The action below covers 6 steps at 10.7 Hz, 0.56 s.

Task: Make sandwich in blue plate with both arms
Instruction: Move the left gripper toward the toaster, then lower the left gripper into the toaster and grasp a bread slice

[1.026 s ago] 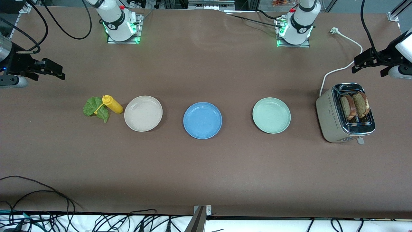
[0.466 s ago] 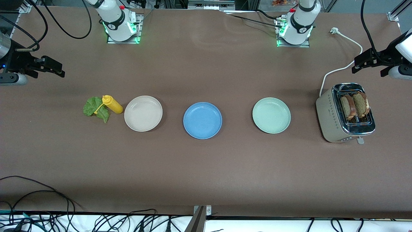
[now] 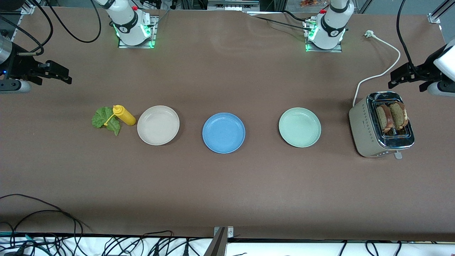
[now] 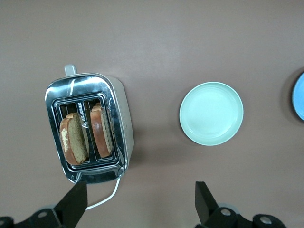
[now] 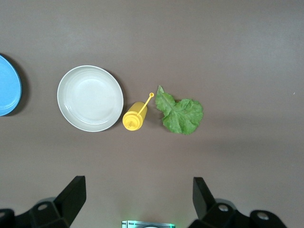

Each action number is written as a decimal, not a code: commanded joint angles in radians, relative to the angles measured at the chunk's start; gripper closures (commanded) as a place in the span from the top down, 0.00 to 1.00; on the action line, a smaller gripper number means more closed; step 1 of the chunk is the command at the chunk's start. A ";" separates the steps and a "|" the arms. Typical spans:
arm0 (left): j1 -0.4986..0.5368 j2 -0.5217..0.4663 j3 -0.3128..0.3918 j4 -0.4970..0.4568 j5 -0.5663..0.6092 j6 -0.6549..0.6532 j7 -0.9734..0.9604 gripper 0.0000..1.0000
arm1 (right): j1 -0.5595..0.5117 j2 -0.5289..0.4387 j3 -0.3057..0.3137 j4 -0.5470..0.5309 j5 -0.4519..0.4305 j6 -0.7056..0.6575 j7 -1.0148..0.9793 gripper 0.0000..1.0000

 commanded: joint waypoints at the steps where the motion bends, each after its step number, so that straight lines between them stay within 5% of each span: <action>1: 0.006 0.000 0.025 -0.079 0.028 0.101 0.020 1.00 | 0.004 -0.012 0.002 0.005 -0.011 -0.018 0.012 1.00; 6: 0.008 0.019 0.055 -0.231 0.060 0.309 0.022 0.99 | 0.004 -0.012 0.003 0.005 -0.011 -0.018 0.012 1.00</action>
